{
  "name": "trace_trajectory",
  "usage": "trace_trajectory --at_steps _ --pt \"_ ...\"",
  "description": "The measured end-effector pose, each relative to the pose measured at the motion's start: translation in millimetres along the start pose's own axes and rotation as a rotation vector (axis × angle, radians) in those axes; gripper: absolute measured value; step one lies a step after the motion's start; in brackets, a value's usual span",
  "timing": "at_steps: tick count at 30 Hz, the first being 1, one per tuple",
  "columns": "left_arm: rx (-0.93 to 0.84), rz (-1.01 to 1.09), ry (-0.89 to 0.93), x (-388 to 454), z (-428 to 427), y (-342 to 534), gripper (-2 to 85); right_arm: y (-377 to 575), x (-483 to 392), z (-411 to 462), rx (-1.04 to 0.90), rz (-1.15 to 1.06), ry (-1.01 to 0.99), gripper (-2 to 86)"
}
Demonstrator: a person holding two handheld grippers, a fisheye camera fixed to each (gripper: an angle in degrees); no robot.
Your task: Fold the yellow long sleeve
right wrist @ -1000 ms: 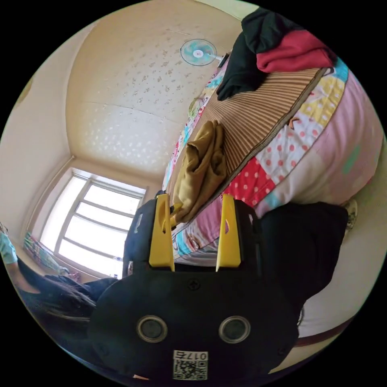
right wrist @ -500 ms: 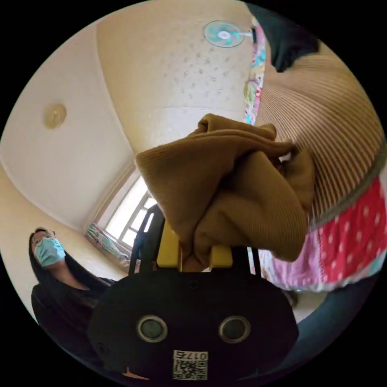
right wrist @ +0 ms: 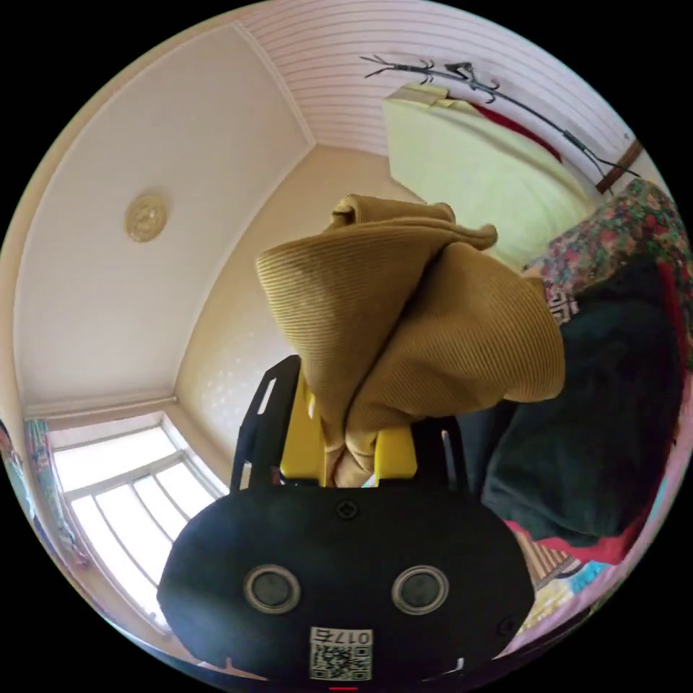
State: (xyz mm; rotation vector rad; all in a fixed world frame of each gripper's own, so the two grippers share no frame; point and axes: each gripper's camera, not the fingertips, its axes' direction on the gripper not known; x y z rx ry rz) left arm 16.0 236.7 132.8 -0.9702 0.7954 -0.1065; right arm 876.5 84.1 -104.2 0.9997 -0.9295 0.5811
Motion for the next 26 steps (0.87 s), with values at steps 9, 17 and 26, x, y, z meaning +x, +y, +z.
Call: trace_trajectory --at_steps 9,17,26 --pt "0.027 -0.100 -0.076 -9.9 -3.7 4.0 6.0 149.0 59.1 -30.2 -0.385 0.067 0.182 4.3" --pt "0.093 -0.056 -0.447 22.9 -36.3 -7.4 6.9 279.2 -10.3 -8.7 -0.845 -0.083 0.211 0.8" --pt "0.586 -0.167 -0.693 3.7 -228.5 -27.1 10.9 290.6 -63.6 13.9 -1.071 -0.221 0.300 0.5"
